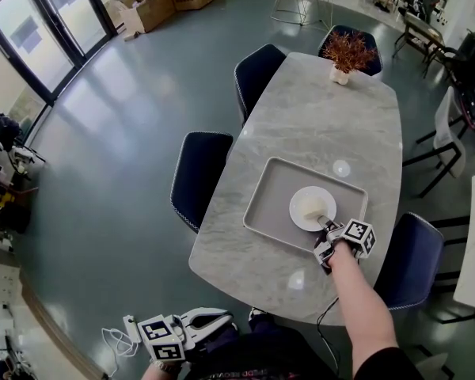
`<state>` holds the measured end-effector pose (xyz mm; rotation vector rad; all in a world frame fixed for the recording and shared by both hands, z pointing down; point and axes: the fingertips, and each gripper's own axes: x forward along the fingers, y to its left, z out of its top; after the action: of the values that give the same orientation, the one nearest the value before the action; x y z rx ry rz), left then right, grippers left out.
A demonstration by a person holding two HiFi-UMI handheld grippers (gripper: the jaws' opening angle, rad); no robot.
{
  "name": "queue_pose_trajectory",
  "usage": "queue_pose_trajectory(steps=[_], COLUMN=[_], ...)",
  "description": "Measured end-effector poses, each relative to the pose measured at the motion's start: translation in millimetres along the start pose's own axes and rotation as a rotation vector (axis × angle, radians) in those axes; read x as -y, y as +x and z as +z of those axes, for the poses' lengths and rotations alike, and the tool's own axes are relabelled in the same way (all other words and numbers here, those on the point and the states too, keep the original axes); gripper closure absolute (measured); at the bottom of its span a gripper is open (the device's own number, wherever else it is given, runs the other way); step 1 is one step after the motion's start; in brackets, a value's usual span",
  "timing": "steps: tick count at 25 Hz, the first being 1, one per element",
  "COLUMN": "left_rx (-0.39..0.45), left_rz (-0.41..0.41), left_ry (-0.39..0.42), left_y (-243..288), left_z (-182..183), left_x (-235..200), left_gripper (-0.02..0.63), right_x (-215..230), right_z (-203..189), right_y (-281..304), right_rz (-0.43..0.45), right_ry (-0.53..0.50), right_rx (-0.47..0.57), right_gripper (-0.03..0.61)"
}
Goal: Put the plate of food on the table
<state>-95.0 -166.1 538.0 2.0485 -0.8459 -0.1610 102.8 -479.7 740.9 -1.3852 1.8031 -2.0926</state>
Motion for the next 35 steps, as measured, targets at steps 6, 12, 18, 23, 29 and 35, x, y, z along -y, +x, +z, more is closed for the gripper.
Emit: queue_pose_trajectory(steps=[6,12,18,23,29,35], left_rx=[0.015,0.026,0.028,0.036,0.039,0.042], left_rz=[0.004,0.001,-0.001,-0.007,-0.015,-0.017], left_ry=[-0.014,-0.014,-0.020,-0.025,-0.028,-0.027], left_y=[-4,-5,-5,-7,-11,-16], left_z=[-3,-2,-5,-3,-4,1], left_x=[-1,-3,-1,-1,-3,-1], left_gripper=[0.607,0.606,0.607,0.606,0.606,0.606], right_x=[1,3,3,2,2,3], right_z=[-1,-1,-1,0,3,11], right_y=[1,4,3,1,-3,-9], right_rz=[-0.041,-0.118,-0.215,-0.256,-0.296,-0.298], right_ry=[-0.024,-0.107,-0.259,-0.350,-0.446,-0.411], right_rx=[-0.010,-0.051,-0.118,-0.144,-0.160,-0.101], right_gripper=[0.546,0.531,0.498,0.483,0.476,0.472])
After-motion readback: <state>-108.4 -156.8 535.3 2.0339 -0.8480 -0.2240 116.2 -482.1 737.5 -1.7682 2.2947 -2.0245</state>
